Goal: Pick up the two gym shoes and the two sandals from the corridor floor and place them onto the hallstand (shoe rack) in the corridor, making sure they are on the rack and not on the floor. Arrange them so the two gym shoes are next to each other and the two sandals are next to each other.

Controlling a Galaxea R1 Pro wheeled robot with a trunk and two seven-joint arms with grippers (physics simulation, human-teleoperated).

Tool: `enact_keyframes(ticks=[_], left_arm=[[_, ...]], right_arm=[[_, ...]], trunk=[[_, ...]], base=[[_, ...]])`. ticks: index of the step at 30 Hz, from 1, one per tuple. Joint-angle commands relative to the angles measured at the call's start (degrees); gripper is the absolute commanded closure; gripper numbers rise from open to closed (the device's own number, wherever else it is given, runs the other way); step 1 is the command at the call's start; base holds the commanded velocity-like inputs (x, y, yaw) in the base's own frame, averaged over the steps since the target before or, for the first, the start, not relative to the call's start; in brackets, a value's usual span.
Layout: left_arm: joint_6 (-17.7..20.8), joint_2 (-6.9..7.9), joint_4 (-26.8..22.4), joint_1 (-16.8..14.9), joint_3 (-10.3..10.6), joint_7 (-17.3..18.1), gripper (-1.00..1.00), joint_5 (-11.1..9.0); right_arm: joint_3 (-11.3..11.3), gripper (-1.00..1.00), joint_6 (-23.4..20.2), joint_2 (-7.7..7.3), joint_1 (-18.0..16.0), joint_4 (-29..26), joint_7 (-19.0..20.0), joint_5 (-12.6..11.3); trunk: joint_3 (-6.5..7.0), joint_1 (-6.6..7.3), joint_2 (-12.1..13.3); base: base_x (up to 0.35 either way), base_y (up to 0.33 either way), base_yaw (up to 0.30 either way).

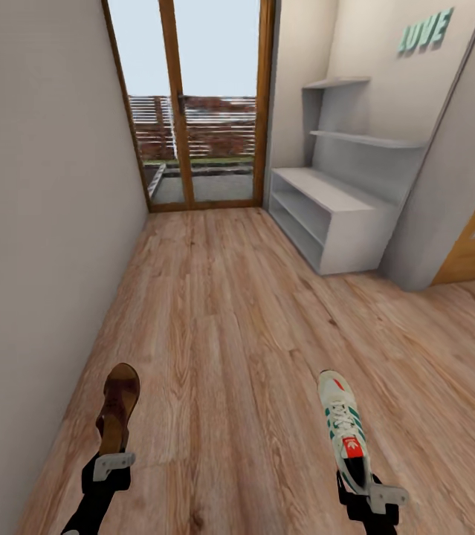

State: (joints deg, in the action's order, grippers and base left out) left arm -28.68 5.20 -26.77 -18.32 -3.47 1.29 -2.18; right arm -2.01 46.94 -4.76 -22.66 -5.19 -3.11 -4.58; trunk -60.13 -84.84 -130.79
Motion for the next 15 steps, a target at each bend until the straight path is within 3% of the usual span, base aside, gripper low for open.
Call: enact_keyframes(ticks=[1, 8, 15], left_arm=[[-0.15, -0.01, 0.05, -0.05, -0.06, 0.12, 1.00, -0.02], [-0.15, -0.01, 0.05, -0.05, -0.05, 0.12, 1.00, -0.06], [-0.15, 0.05, -0.07, -0.05, -0.22, 0.12, 1.00, -0.22]], right_arm=[[-0.27, 1.00, 0.17, -0.02, -0.02, 0.01, 0.02, -0.43], [-0.27, 1.00, 0.17, -0.03, -0.04, 0.01, -0.05, -0.49], [-0.21, 1.00, 0.29, -0.13, -0.02, 0.03, -0.28, -0.68]], trunk=[[-0.04, -0.02, -0.02], [-0.04, -0.02, -0.02], [-0.04, -0.02, -0.02]], base=[[0.319, 0.145, 0.279], [0.319, 0.115, 0.269], [0.323, 0.083, 0.050]])
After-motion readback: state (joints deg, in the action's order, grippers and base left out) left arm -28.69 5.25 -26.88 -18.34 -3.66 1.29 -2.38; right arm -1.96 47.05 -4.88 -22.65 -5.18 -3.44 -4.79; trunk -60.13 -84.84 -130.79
